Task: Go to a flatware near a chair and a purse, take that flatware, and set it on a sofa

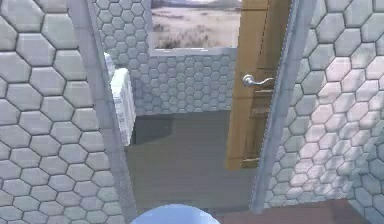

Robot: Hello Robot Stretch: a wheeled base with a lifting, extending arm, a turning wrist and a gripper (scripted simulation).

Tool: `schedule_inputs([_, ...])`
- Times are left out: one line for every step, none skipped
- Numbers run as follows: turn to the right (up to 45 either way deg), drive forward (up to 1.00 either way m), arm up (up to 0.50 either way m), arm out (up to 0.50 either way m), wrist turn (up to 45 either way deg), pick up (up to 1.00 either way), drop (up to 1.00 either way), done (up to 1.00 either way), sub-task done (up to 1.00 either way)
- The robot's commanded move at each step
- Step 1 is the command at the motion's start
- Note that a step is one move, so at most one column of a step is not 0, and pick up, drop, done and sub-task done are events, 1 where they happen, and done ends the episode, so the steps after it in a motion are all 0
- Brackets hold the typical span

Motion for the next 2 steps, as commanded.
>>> schedule_inputs([0.0,1.0,0.0,0.0,0.0,0.0,0.0,0.0,0.0])
schedule_inputs([3.0,0.0,0.0,0.0,0.0,0.0,0.0,0.0,0.0])
